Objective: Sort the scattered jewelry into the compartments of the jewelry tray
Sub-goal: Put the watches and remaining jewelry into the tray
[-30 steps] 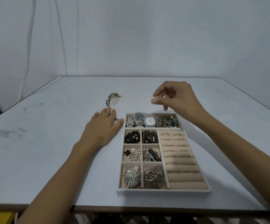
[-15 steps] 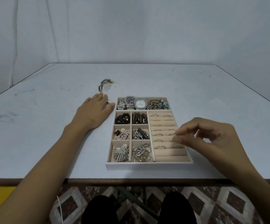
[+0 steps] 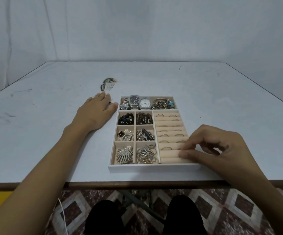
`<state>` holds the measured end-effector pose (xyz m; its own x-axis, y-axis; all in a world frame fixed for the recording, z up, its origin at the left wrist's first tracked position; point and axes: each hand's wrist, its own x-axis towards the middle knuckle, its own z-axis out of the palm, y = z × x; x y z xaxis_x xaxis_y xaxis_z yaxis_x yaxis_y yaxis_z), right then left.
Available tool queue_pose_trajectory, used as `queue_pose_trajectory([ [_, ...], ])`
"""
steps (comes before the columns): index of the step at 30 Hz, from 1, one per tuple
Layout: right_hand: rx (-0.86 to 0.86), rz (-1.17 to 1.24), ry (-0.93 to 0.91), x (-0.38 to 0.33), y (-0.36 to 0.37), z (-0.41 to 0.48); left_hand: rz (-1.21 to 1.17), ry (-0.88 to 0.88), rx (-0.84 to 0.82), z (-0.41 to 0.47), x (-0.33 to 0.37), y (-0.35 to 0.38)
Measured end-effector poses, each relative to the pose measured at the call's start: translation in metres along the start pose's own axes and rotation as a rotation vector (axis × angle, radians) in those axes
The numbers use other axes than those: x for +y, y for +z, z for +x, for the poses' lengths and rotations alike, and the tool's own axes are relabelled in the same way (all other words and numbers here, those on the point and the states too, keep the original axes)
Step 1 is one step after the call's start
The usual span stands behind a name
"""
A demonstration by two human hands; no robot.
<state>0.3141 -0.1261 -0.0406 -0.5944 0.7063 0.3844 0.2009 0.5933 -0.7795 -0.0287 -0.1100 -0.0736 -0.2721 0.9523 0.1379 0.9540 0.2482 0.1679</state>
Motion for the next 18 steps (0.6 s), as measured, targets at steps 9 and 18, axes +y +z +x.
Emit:
queue_pose_trajectory([
  [9, -0.03, 0.081, 0.068, 0.0036, -0.0018, -0.0003, 0.004, 0.011, 0.01, -0.0006, 0.0008, 0.0012],
  [18, 0.005, 0.156, 0.166, 0.0006, 0.0021, 0.0014, 0.004, 0.018, 0.006, 0.0005, -0.0004, 0.0018],
])
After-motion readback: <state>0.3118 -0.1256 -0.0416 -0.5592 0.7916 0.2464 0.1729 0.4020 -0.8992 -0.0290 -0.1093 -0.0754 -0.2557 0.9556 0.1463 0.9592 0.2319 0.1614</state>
